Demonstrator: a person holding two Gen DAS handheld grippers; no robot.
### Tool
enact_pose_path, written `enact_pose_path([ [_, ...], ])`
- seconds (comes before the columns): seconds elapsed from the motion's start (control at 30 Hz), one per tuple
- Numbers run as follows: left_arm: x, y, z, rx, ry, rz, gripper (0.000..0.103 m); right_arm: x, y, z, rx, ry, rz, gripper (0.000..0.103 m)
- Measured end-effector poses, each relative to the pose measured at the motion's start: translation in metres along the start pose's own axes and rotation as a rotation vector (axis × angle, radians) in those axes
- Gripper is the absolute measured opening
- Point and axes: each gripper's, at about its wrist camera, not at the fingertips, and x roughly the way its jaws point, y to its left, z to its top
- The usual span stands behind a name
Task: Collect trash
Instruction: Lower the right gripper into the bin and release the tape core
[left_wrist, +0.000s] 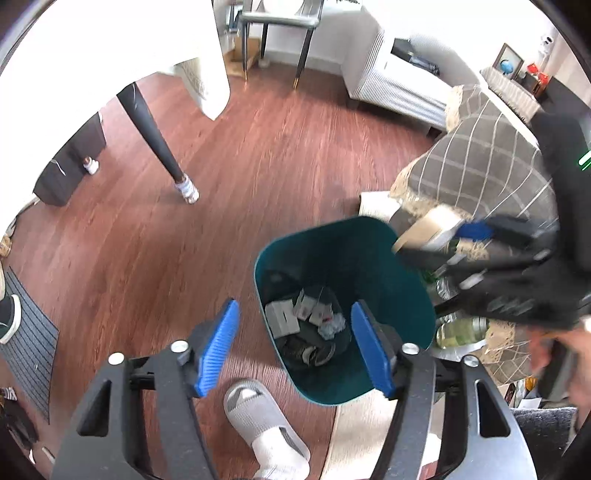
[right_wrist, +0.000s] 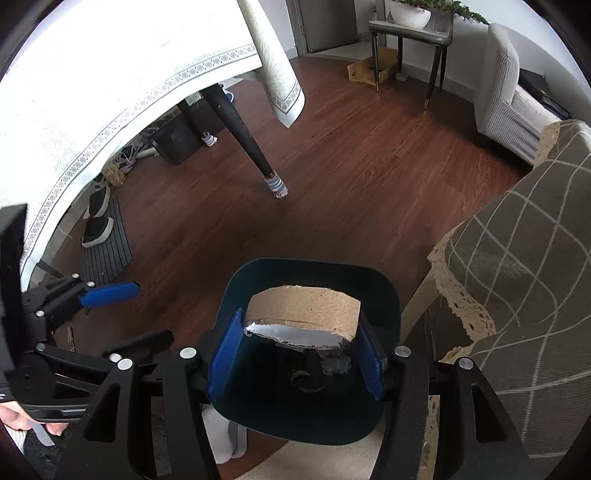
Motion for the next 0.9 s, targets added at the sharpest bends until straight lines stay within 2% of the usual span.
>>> enact_pose_path([
  [0.2,-0.026,-0.003,0.013,-0.007,-0.073,-0.039,0.055,0.028,0.001,-0.011,-0.021,0.087,-0.019,0.059],
  [0.5,-0.044,-0.020,0.017,0.024,-0.121,-0.101,0.043,0.062,-0.006,-0.037,-0.039,0.221,-0.064,0.059],
  [0.63,-0.049,-0.023,0.019,0.026,-0.133,-0.111,0.042,0.068,-0.005,-0.044,-0.065,0.252,-0.097,0.059],
  [0.67,-0.049,-0.023,0.019,0.024,-0.136,-0.115,0.042,0.069,-0.006,-0.045,-0.069,0.256,-0.104,0.060],
  [0.77,-0.054,-0.027,0.022,0.020,-0.149,-0.126,0.043,0.067,-0.008,-0.050,-0.063,0.258,-0.092,0.077],
  [0.9,-0.062,-0.032,0.024,0.014,-0.170,-0.147,0.043,0.062,-0.010,-0.052,-0.071,0.252,-0.070,0.079],
])
